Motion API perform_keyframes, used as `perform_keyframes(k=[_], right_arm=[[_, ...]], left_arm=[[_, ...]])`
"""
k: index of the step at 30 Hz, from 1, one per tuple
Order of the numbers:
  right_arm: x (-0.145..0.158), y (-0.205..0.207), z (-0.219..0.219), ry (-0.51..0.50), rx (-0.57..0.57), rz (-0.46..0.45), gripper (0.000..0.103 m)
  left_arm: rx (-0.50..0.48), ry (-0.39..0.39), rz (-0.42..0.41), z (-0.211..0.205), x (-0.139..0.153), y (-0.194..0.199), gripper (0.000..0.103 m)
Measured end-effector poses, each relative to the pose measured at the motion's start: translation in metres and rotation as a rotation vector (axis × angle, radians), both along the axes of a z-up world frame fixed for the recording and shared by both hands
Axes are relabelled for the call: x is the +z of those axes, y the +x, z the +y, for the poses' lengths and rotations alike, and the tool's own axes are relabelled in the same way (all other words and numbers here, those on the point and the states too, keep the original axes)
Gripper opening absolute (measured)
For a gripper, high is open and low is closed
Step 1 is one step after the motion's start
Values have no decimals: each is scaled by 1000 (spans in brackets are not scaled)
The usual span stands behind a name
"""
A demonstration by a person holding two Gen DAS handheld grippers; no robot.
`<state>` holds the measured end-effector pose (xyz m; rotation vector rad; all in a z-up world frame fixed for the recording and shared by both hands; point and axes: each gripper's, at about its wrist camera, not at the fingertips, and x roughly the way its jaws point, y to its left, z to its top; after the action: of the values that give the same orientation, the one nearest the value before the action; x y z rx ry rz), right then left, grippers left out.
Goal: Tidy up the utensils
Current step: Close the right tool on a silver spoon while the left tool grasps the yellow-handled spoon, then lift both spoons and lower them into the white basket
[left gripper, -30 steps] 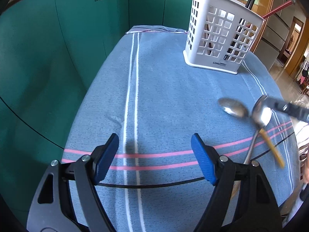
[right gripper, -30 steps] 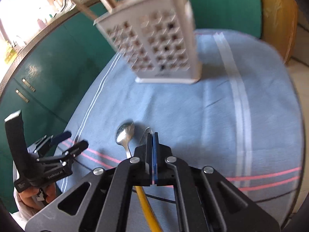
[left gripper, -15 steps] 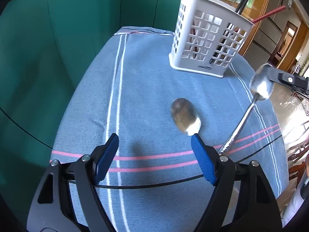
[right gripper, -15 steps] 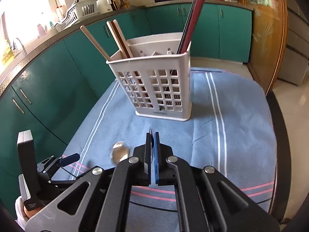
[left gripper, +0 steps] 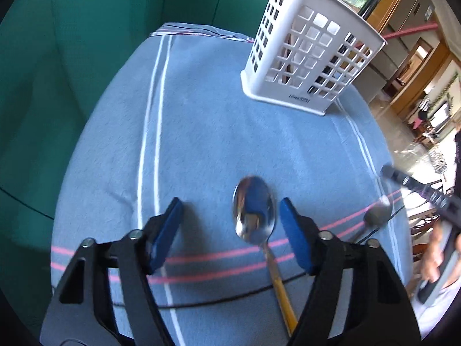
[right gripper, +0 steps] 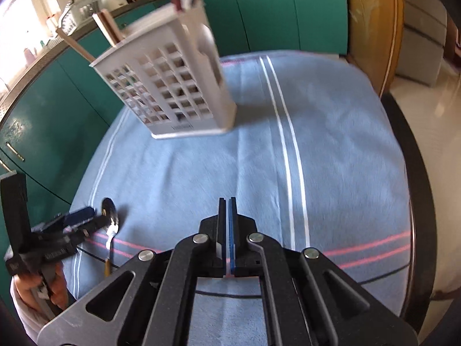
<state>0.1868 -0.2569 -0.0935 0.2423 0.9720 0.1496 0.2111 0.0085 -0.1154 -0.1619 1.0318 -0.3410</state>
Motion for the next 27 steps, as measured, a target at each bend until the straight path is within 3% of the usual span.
perform_keyframes(k=[4,7,9,11,13,27], right_arm=[[-17,-9,-21,33,-67,35,25],[-26,-18,-33,51,-102,69,25],[-28,-27,-39,70,-116,81,26],[-27,-41,-43,105,-115,71,37],[-26,-51,-45,122,-108,66,41],[-31,-77,-44,276,-53,57,41]], left_arm=[[-24,-19,21,-4,-1,8,28],[-43,-58,40,-8,-4,10,14],[-45,-55,32,-10,-3,7,11],[-40,-53,22,-11,-2,4,8],[-34,-59,26,-9,-2,2,6],[-2,-72,31,1,-1,6,12]])
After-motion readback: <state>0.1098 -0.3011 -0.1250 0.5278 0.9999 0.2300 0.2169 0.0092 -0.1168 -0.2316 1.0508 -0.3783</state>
